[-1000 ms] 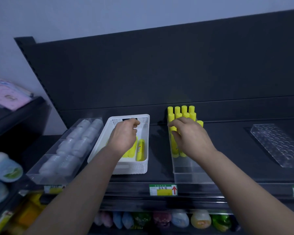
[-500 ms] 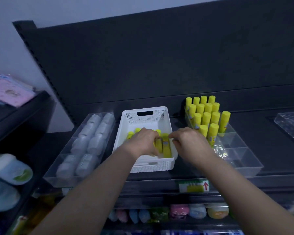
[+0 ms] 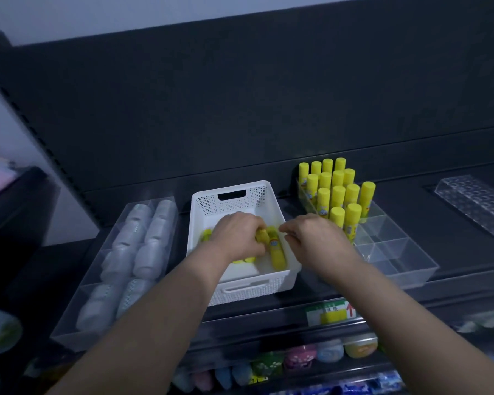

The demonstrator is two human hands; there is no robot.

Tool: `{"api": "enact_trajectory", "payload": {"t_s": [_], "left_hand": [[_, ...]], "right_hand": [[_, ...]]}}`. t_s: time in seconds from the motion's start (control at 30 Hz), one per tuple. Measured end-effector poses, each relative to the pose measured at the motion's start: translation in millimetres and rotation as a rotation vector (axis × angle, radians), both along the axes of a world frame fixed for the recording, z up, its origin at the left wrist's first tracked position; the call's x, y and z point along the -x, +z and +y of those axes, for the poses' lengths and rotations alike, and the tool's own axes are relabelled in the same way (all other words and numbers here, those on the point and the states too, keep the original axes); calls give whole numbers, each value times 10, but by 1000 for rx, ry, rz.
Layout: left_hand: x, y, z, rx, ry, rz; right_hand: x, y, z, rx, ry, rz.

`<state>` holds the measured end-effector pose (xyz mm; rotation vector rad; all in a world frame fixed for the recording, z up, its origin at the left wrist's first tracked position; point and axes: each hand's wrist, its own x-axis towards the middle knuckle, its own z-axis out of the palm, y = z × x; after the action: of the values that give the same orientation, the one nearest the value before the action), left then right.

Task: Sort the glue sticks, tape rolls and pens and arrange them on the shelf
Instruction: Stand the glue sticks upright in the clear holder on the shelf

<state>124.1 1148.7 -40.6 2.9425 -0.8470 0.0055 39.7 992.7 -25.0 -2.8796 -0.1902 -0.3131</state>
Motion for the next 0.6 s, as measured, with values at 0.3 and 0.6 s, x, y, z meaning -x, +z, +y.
{"api": "enact_trajectory", "payload": {"t_s": [0.3,0.6], "left_hand": [[-70,152,475,396,297,-143],[-18,225,753,388,320,-168]], "right_hand": [[-287,-28,446,53,72,75],[-587,-209,885,70,-65,367]]}}
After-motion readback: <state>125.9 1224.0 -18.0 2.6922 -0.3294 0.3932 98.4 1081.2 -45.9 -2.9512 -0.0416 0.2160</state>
